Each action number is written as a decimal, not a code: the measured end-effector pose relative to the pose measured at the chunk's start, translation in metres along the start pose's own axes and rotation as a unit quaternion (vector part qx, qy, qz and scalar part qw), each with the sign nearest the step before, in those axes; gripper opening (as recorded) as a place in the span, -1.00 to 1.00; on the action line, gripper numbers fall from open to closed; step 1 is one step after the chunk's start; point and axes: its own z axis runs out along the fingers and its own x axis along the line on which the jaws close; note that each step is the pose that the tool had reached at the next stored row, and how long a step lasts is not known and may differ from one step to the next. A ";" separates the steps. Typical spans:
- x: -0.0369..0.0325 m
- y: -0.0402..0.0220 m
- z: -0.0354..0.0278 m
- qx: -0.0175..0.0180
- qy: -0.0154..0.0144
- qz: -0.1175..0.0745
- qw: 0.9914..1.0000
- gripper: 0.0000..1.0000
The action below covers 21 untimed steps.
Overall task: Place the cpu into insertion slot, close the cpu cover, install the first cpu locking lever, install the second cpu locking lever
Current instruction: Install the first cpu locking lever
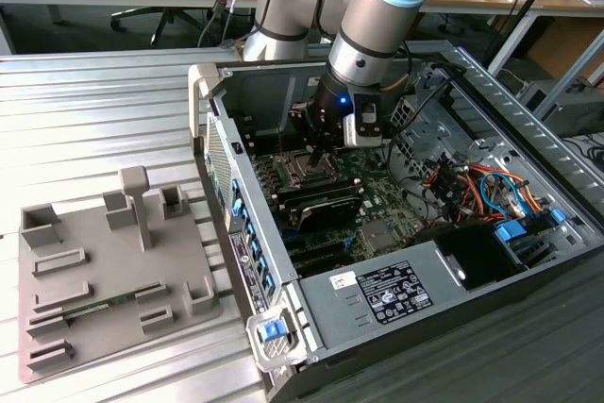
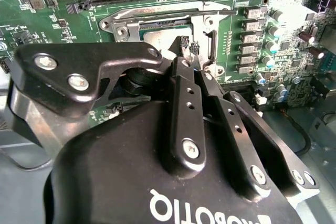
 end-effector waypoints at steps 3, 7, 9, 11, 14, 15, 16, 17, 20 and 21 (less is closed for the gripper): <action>0.0000 0.0000 0.0000 0.000 0.000 -0.003 1.000 -0.78; 0.0000 0.0000 0.0000 0.001 0.000 -0.010 1.000 -0.78; 0.0000 0.0000 0.0000 0.001 0.000 -0.015 1.000 -0.78; 0.0000 0.0000 0.0000 0.001 -0.001 -0.020 1.000 -0.78; 0.0000 0.0000 0.0000 0.002 -0.001 -0.025 1.000 -0.78; 0.0000 0.0000 0.0000 0.002 -0.001 -0.026 1.000 -0.78; 0.0000 0.0000 0.0000 0.002 -0.001 -0.028 1.000 -0.78; 0.0000 0.0000 0.0000 0.002 -0.001 -0.030 1.000 -0.78; 0.0000 0.0000 0.0000 0.003 -0.001 -0.037 0.999 -0.78; 0.0000 0.0000 0.0000 0.003 -0.001 -0.039 0.999 -0.78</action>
